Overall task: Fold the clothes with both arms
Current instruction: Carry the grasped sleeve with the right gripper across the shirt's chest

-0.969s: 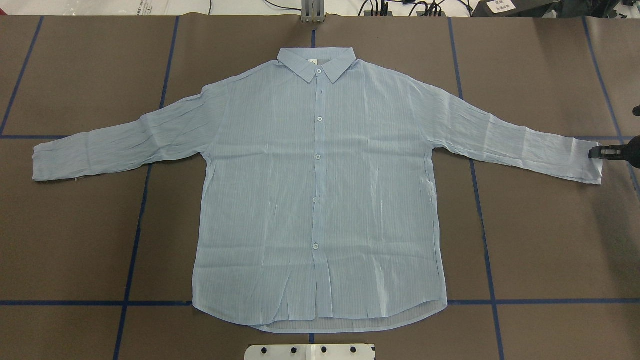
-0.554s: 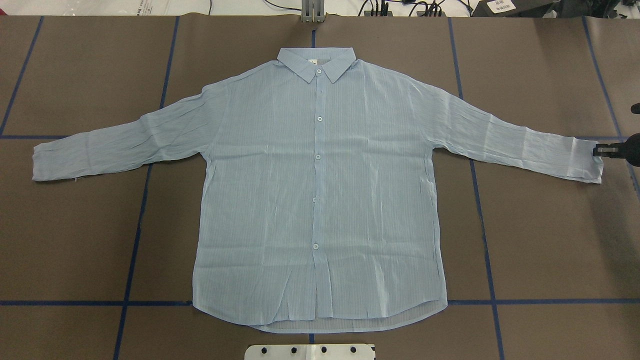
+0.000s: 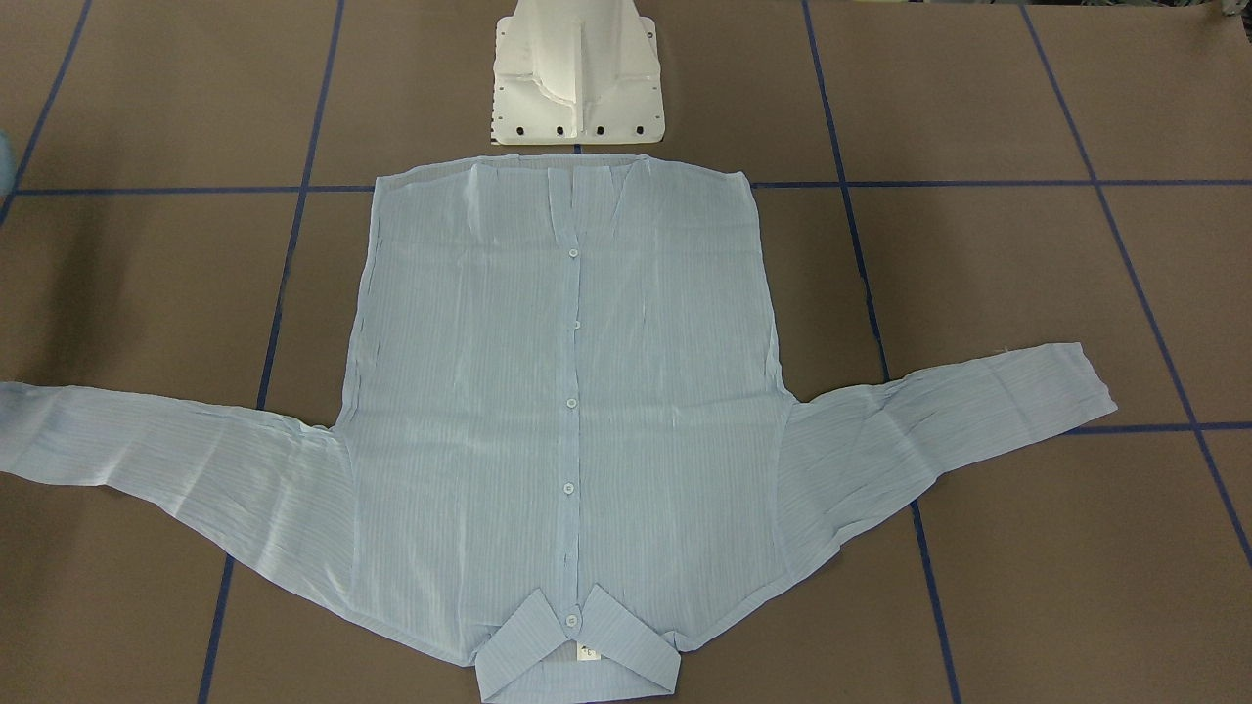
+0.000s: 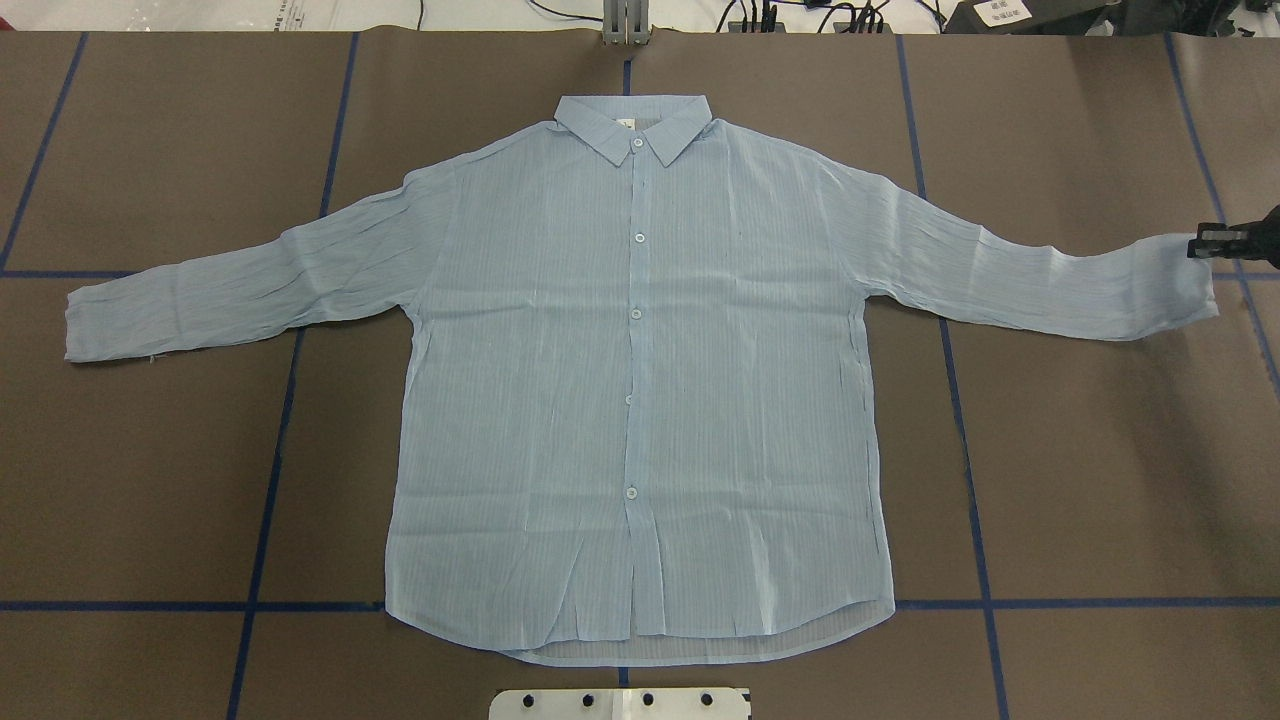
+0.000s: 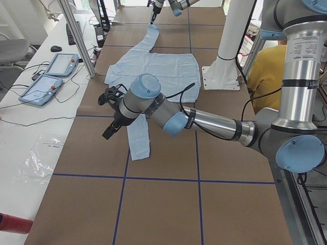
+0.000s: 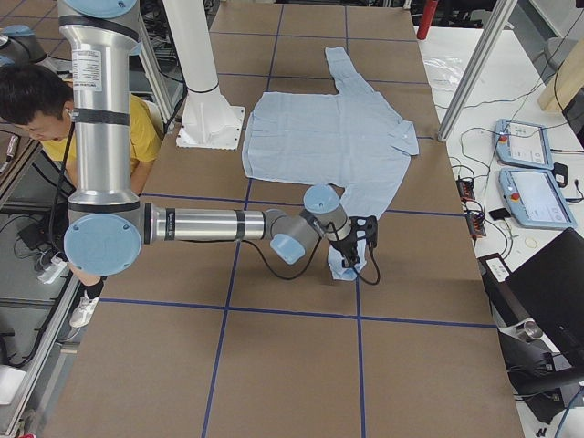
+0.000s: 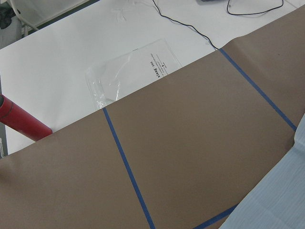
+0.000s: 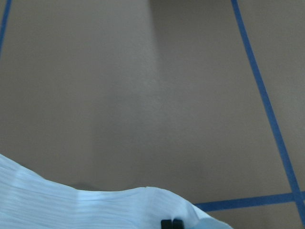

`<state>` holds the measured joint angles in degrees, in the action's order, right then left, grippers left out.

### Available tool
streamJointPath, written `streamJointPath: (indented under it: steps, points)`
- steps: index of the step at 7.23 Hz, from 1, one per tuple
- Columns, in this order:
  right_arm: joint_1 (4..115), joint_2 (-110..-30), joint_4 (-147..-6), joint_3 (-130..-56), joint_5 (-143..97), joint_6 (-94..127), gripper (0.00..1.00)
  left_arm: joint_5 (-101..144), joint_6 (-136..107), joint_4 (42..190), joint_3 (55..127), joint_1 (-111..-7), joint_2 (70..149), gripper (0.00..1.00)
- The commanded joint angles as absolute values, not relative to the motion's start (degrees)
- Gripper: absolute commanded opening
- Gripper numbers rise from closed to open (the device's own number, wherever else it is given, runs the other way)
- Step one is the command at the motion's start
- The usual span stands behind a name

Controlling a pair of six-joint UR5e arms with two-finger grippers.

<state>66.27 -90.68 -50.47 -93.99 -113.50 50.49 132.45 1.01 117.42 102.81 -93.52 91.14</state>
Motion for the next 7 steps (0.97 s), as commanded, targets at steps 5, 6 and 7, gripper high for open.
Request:
streamJointPath:
  steps: [5,6,7]
  points:
    - [48.8,-53.4,-90.2,-104.0,-97.8,82.2,0.00,132.5,1.0,117.4,102.5,-93.4,91.1,1.00]
    - [45.3,-50.2,-89.7,-101.4,-94.4,83.5,0.00,132.5,1.0,117.4,102.3,-93.4,91.1,1.00]
    - [40.9,-47.8,-84.7,-97.7,-88.1,83.6,0.00,132.5,1.0,117.4,102.3,-93.5,91.1,1.00]
